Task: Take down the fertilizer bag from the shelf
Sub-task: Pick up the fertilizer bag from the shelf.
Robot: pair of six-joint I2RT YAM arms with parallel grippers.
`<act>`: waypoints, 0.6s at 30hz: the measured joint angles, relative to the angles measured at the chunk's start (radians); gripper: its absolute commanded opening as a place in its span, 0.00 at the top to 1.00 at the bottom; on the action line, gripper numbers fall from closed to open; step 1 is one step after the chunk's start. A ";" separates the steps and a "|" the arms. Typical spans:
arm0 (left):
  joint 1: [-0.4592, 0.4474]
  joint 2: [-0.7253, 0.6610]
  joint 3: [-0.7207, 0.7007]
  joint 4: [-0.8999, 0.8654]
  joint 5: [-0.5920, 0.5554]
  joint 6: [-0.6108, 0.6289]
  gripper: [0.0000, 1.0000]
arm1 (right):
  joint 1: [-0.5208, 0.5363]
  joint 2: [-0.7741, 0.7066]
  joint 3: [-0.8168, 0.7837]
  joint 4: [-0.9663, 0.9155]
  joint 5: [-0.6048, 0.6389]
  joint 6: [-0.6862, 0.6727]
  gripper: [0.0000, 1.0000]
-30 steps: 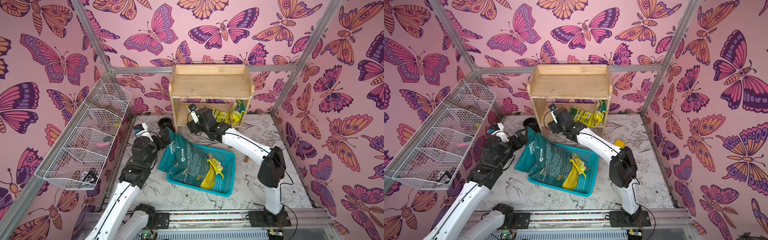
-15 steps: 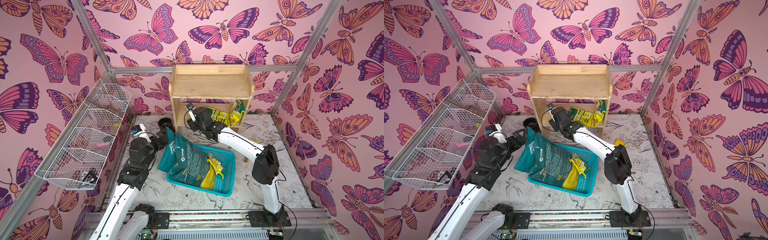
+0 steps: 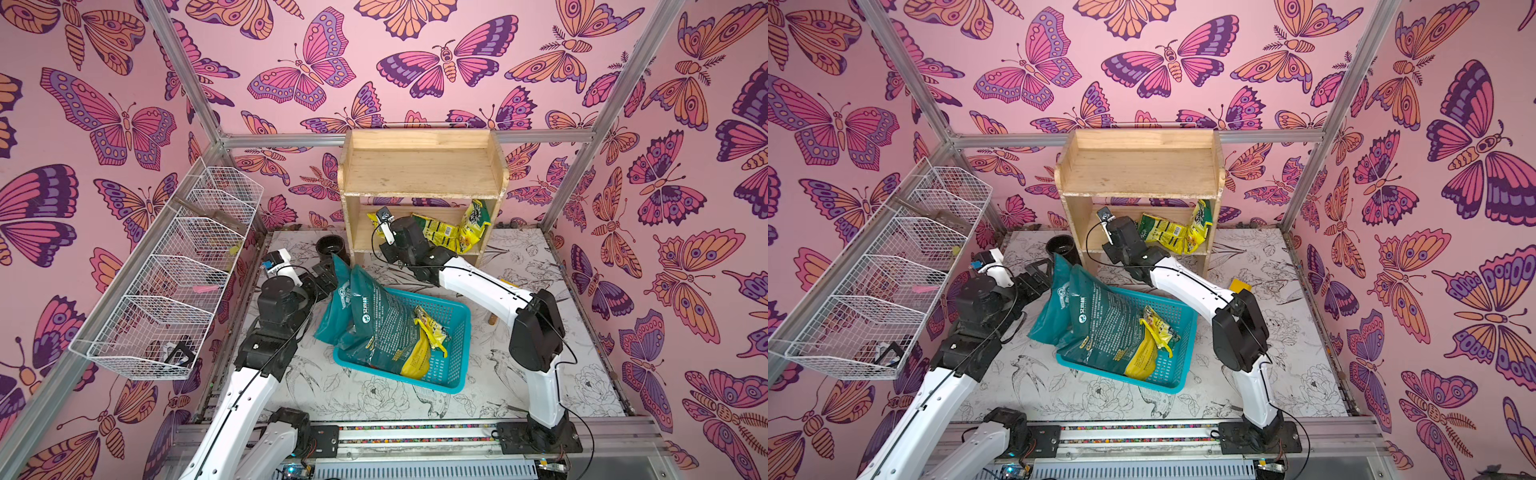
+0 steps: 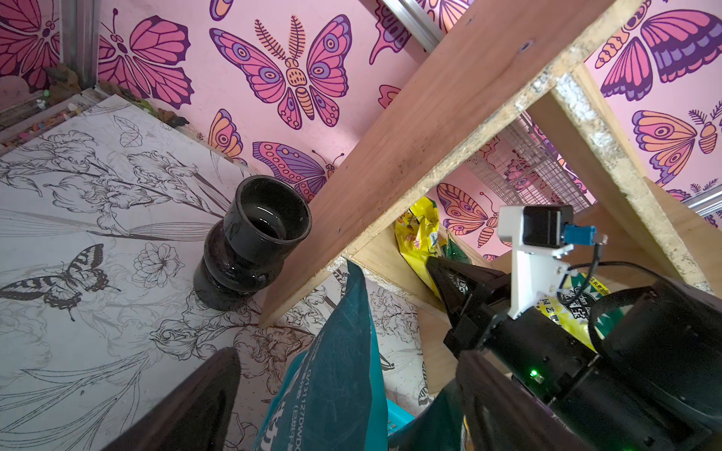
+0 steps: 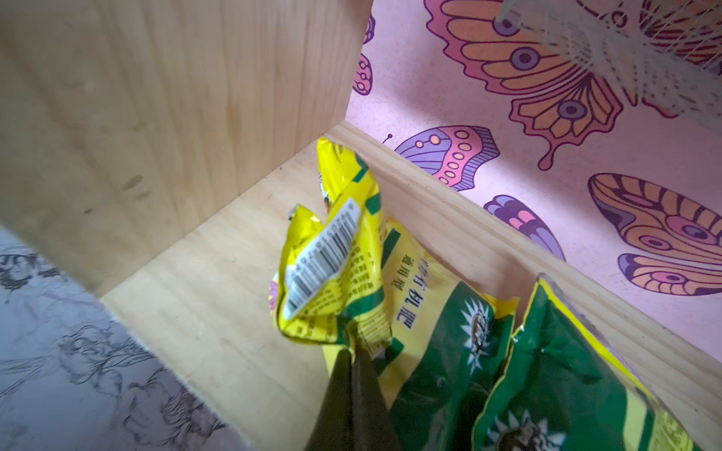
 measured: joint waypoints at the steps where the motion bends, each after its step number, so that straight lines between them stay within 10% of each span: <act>1: 0.000 -0.001 -0.002 0.000 0.002 -0.002 0.07 | 0.005 -0.022 -0.019 -0.001 -0.007 0.003 1.00; 18: 0.000 -0.016 -0.015 0.002 0.011 -0.029 0.07 | 0.056 -0.283 -0.190 -0.030 -0.093 0.093 1.00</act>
